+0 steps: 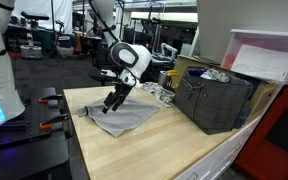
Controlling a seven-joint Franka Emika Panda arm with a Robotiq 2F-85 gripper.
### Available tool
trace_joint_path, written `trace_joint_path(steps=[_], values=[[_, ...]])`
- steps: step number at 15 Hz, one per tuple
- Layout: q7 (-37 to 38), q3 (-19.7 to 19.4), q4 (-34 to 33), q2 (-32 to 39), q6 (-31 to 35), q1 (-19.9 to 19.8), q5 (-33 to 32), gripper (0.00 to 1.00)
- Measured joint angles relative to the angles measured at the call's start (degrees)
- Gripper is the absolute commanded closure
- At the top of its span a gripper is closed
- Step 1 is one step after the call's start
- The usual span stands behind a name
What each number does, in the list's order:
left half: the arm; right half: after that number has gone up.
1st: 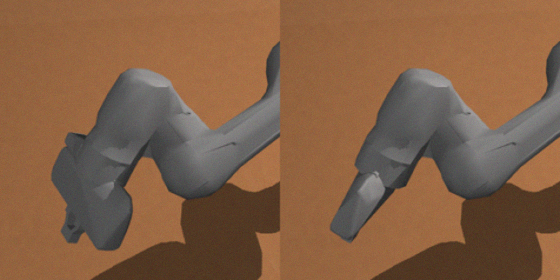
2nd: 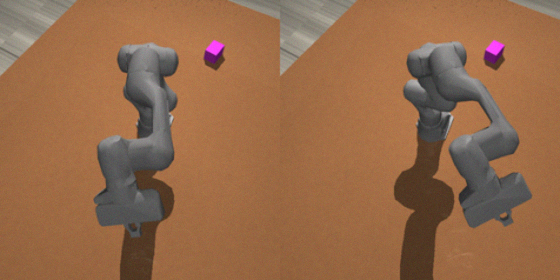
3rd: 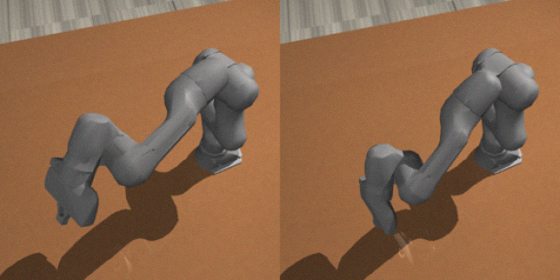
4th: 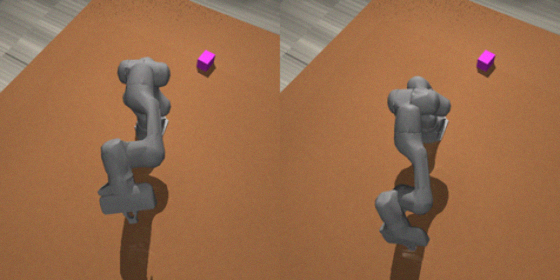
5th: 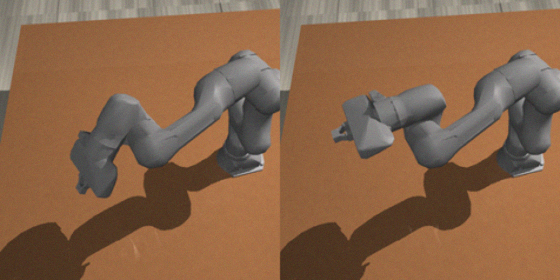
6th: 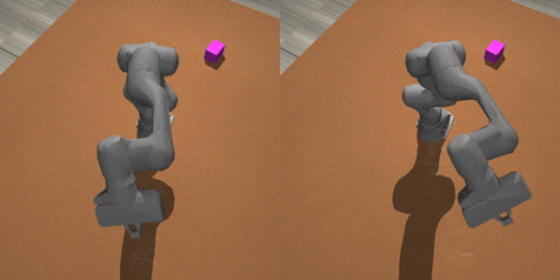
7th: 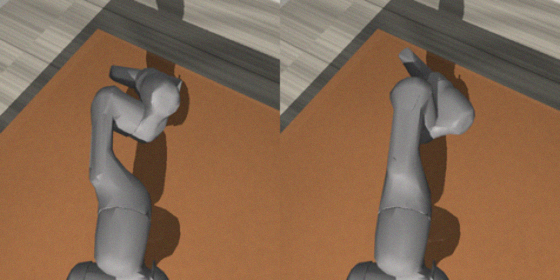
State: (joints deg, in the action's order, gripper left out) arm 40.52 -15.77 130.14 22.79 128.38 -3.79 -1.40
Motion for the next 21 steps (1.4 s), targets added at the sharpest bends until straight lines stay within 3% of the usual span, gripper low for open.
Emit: trace_joint_path(steps=[4, 10, 11, 12, 14, 21], values=[[-8.6, 0.8, -0.9, 1.5, 6.3, -3.5, 2.4, 0.00], [-26.2, 6.6, -0.7, 7.3, 15.2, -10.2, 16.4, 0.00], [-28.4, 7.5, -0.5, 8.4, 15.9, -11.3, 18.5, 0.04], [-30.5, 8.3, -0.3, 9.5, 16.7, -12.4, 20.3, 0.28], [-33.6, 9.0, -0.2, 10.4, 17.3, -14.2, 22.4, 0.32], [-34.7, 7.0, 0.3, 10.0, 17.4, -15.1, 22.0, 0.87]])
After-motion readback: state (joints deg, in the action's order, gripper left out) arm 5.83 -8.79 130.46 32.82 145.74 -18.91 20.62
